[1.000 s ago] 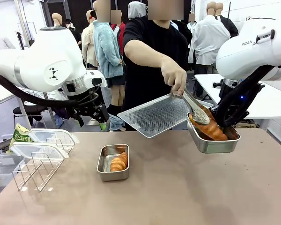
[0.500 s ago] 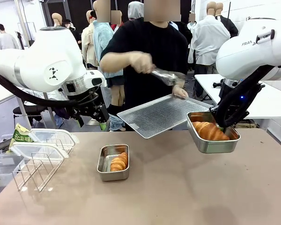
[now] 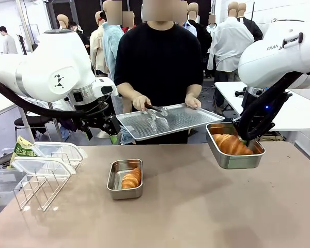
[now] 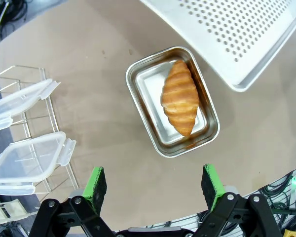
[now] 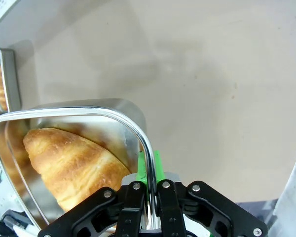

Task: Place the bread in airtight containers.
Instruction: Once an object is inside an Airtight Container , place the container in the center of the table.

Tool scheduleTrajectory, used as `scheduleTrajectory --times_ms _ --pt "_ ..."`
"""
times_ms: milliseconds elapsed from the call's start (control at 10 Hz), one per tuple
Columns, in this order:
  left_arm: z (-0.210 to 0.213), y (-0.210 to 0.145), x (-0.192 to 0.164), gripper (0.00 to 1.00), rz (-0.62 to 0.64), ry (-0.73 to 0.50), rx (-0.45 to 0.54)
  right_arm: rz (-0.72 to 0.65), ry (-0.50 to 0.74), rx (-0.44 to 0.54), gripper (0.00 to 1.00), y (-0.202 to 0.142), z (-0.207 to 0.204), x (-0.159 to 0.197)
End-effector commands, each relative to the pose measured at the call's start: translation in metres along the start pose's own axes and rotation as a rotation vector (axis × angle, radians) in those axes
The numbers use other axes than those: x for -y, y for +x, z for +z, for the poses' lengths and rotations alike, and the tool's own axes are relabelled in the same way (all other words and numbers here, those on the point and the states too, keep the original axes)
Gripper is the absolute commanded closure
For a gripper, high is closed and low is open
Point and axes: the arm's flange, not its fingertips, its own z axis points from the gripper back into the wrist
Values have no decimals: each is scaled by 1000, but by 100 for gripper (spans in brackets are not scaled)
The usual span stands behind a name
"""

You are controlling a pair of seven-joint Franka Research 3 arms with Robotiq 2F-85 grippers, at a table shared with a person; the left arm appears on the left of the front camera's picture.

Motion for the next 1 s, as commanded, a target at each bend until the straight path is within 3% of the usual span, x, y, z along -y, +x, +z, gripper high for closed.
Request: scheduleTrajectory --times_ms 0,900 --pt "1 2 -1 0 2 0 2 4 1 6 100 -1 1 -1" --pt "1 2 -1 0 2 0 2 4 1 6 100 -1 1 -1"
